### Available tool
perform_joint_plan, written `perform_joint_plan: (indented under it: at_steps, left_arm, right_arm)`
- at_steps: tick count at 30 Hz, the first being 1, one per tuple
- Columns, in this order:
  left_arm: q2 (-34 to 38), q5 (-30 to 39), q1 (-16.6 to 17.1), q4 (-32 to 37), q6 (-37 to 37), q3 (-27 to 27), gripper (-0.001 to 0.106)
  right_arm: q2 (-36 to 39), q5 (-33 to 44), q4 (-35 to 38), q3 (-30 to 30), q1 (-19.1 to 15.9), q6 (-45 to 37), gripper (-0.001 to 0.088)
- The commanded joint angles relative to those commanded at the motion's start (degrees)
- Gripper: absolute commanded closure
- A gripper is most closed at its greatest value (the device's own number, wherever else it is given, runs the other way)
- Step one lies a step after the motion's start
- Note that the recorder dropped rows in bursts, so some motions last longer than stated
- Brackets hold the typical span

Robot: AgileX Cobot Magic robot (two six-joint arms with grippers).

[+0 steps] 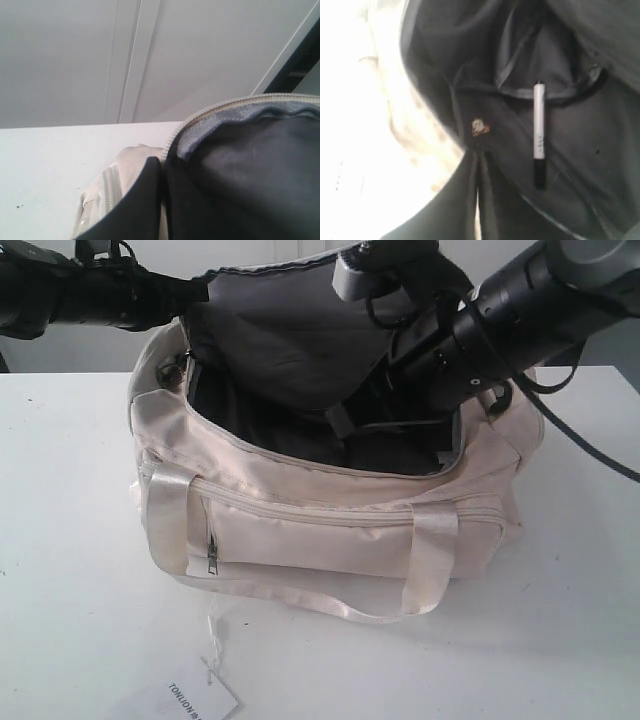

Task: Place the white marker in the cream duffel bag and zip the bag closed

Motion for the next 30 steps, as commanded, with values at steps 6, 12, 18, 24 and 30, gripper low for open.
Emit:
perform_joint_plan:
  at_steps: [6,12,18,24,30]
  left_arm:
    - [0.0,0.0,0.0,0.0,0.0,0.0,0.105]
    - [0.0,0.0,0.0,0.0,0.0,0.0,0.105]
    - [0.0,0.0,0.0,0.0,0.0,0.0,0.105]
    - [-0.2,7.1,0.0,0.0,0.0,0.0,0.105]
    - [-3.0,21.3,0.0,-0.1,0.0,0.0,0.105]
  right_arm:
    - [-0.7,5.2,0.0,0.0,0.0,0.0,0.0868]
    - [-1.2,5.4,0.0,0.0,0.0,0.0,0.0868]
    - [-1.1,5.4,0.0,0.0,0.0,0.0,0.0868]
    - [-1.1,5.1,0.0,0.0,0.0,0.0,0.0868]
    - [-1.1,4.8,0.0,0.0,0.0,-0.2,0.0868]
